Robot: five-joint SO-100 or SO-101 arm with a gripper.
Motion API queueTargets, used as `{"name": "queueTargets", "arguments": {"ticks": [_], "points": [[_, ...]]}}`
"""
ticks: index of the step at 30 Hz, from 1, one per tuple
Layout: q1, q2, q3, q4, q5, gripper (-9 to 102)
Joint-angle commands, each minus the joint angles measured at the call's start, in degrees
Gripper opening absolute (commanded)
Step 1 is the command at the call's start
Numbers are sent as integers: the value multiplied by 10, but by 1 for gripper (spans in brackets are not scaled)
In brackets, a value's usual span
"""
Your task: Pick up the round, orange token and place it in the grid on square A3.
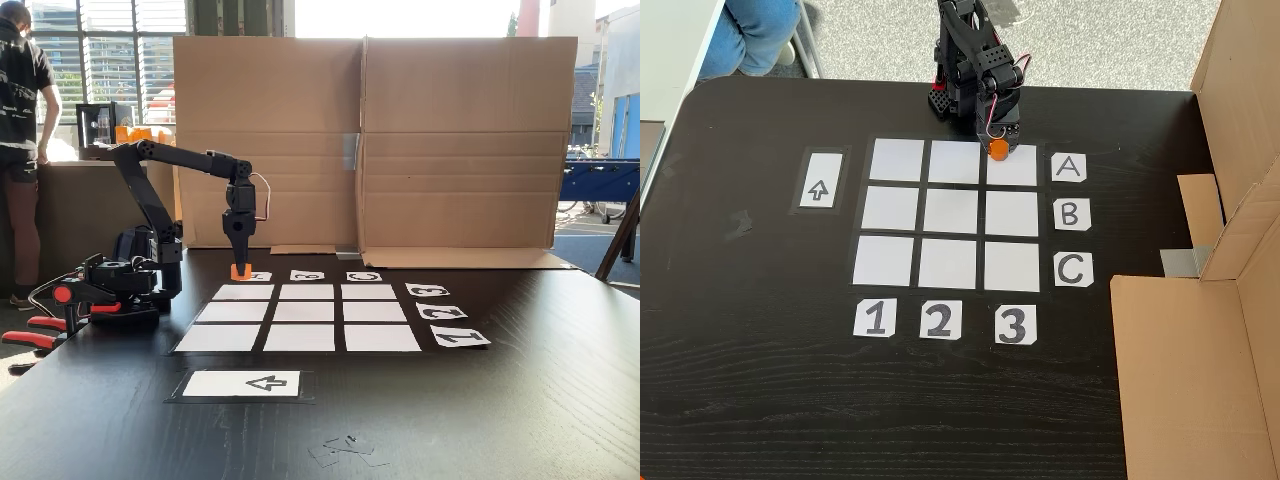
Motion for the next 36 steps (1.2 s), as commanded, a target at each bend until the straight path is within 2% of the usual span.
{"name": "queueTargets", "arguments": {"ticks": [1,15,20,22,26,31,36], "points": [[-13,-21,-25,-13,4,0],[-36,-71,-19,-31,11,0],[-35,-74,-11,-21,27,10],[-33,-71,-4,-18,33,25],[-33,-70,1,-4,33,37],[-32,-68,5,-3,33,47],[-21,-43,-2,-3,42,51]]}}
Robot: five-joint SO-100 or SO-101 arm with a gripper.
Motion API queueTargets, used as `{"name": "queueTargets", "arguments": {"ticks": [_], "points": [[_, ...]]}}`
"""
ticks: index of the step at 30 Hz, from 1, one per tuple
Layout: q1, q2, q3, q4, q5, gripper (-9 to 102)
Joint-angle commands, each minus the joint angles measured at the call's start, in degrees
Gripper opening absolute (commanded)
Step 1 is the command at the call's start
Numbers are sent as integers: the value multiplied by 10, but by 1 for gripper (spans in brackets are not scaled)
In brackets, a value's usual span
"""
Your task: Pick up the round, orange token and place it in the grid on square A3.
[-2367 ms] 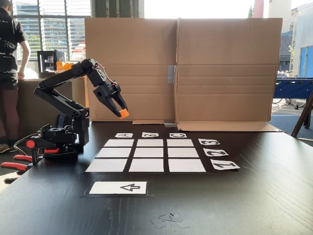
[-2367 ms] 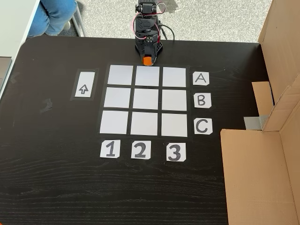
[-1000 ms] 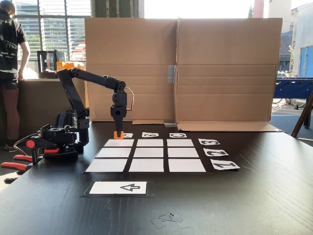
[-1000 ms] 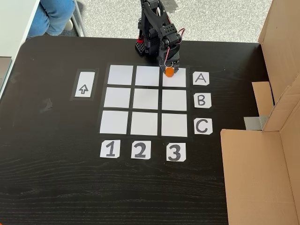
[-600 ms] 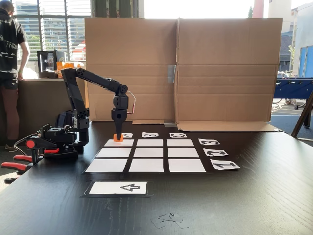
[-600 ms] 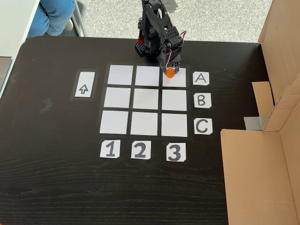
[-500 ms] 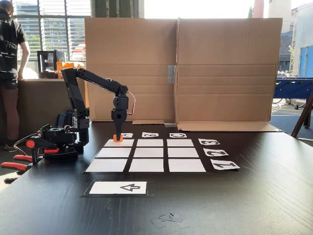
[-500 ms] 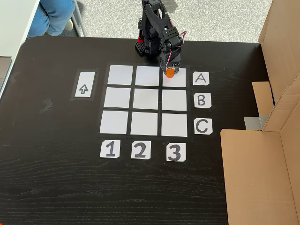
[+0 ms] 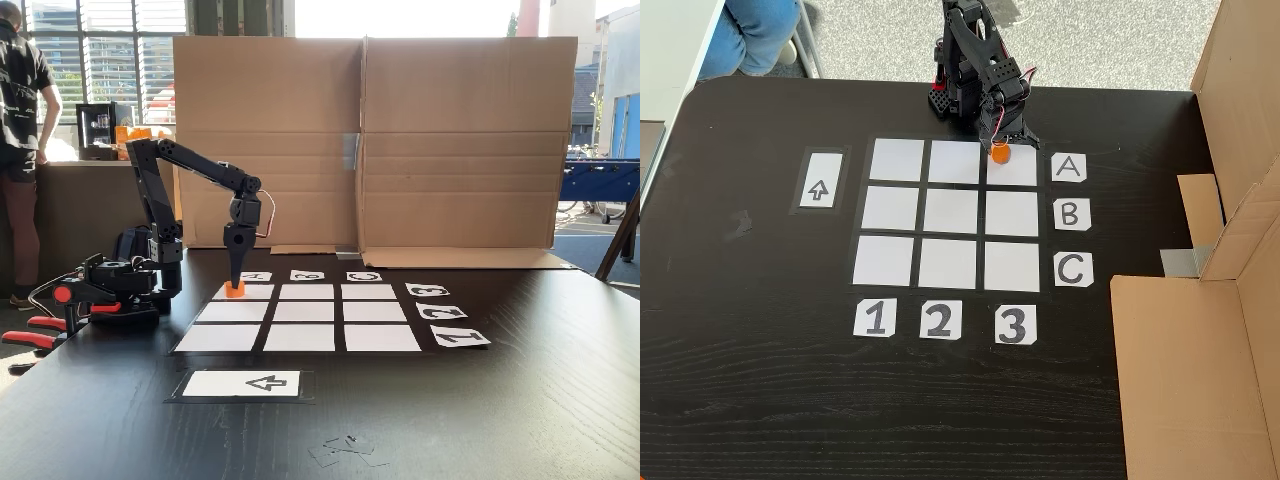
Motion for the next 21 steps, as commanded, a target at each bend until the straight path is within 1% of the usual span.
{"name": "queueTargets", "arguments": {"ticks": [1,8,12,16,21], "points": [[15,40,-8,4,8,52],[75,141,-12,19,24,53],[129,210,-29,25,39,53],[199,251,-100,30,71,54],[314,268,-215,22,127,53]]}}
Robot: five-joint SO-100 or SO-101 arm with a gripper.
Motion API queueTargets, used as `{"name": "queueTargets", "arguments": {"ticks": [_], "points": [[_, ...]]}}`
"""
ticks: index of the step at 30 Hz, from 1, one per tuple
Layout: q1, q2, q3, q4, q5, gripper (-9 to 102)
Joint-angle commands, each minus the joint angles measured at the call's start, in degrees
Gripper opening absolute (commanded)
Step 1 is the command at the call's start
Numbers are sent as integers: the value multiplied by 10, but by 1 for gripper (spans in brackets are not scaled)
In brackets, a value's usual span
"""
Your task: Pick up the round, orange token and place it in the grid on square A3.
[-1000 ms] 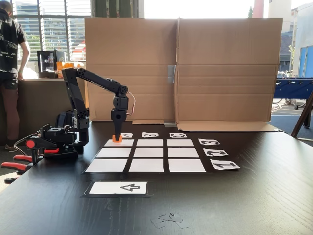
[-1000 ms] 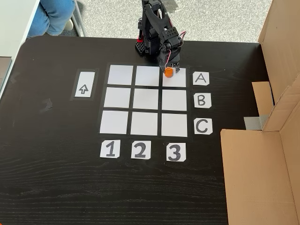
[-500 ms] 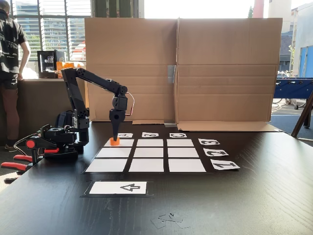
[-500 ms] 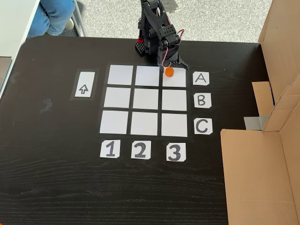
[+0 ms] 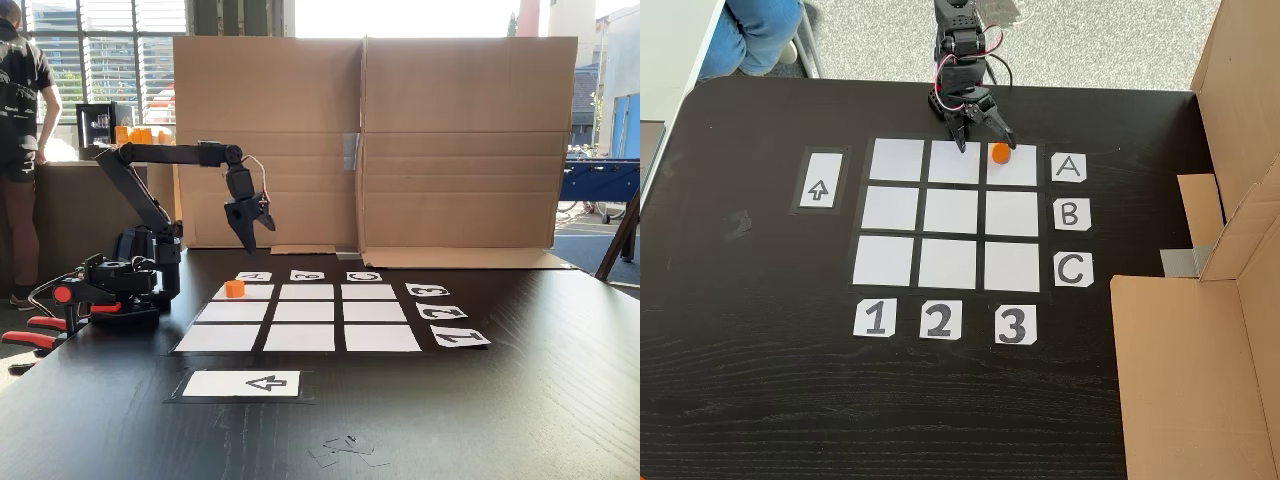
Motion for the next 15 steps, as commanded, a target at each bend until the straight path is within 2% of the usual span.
{"name": "queueTargets", "arguments": {"ticks": [1,2,5,9,12,15], "points": [[72,11,-108,-14,51,51],[100,4,-138,-24,74,49],[189,8,-184,-80,154,35],[308,12,-228,-105,208,20],[402,33,-222,-142,232,0],[490,60,-199,-179,276,0]]}}
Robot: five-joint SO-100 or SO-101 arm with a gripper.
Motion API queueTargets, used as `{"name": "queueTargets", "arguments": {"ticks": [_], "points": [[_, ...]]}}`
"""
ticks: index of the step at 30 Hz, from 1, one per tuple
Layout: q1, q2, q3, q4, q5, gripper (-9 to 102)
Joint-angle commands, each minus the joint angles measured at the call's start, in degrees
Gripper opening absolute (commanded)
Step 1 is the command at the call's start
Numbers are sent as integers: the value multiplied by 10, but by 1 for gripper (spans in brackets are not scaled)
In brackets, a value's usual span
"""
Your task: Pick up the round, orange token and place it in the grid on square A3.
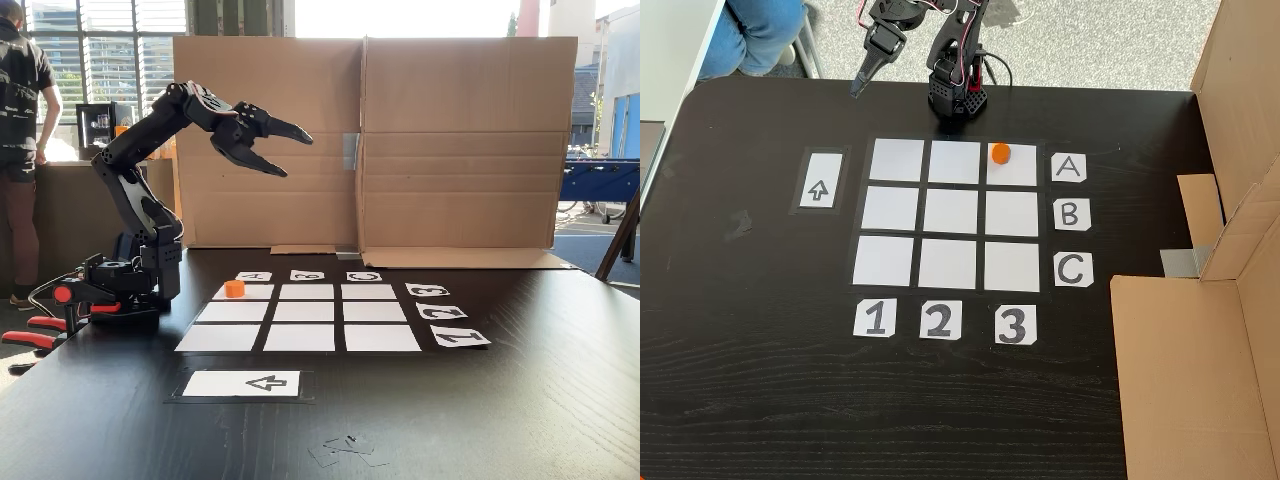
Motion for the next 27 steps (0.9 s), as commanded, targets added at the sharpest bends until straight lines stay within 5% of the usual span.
{"name": "queueTargets", "arguments": {"ticks": [1,12,27], "points": [[83,33,-4,-36,38,0],[357,147,178,-201,200,0],[519,492,622,-239,226,0]]}}
